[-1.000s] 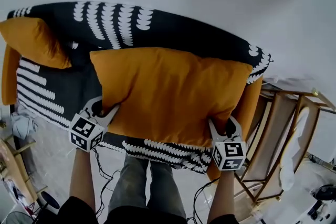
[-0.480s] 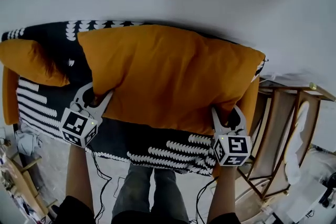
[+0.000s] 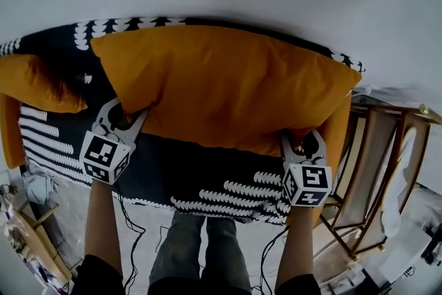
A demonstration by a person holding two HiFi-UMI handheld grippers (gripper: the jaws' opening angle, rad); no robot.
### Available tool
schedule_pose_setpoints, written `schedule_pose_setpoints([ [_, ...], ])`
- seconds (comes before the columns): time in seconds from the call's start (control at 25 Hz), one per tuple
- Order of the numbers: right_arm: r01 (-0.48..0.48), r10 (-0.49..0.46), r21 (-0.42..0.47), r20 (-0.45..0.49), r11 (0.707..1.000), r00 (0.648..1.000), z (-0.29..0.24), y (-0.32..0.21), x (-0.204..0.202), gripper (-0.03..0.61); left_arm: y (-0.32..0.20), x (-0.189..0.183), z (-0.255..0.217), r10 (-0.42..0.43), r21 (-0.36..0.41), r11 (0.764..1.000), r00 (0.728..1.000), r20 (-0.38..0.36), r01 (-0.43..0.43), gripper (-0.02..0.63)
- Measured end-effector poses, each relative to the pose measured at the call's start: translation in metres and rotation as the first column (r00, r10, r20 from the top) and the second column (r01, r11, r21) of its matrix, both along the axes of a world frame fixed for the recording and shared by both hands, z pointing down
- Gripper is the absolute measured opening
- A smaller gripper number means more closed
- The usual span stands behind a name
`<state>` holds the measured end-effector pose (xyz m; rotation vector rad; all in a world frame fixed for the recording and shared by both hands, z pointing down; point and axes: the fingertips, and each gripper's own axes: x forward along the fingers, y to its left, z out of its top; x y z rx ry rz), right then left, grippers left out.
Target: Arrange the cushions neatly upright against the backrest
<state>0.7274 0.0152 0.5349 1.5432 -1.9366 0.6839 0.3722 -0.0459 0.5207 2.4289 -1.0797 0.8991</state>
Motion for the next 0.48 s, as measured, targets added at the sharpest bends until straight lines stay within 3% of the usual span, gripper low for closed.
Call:
schedule_pose_setpoints([
  [0.32,-0.020,0.019,-0.038,-0.041,0.999,0.999,0.026,-0.005,0.005,0.263,-0.002,-0.006,0.027,-0.017,-0.034,0.999,1.000,0.011,0.017,0.166],
  [0.48,-0.041,0.039,-0.067,-0.032,0.997,0.999,0.031,-0.002,0.005,0.282,-0.004,-0.016,0.030,-0.053,-0.046,0.997,0.998,0.016,0.054,0.207],
])
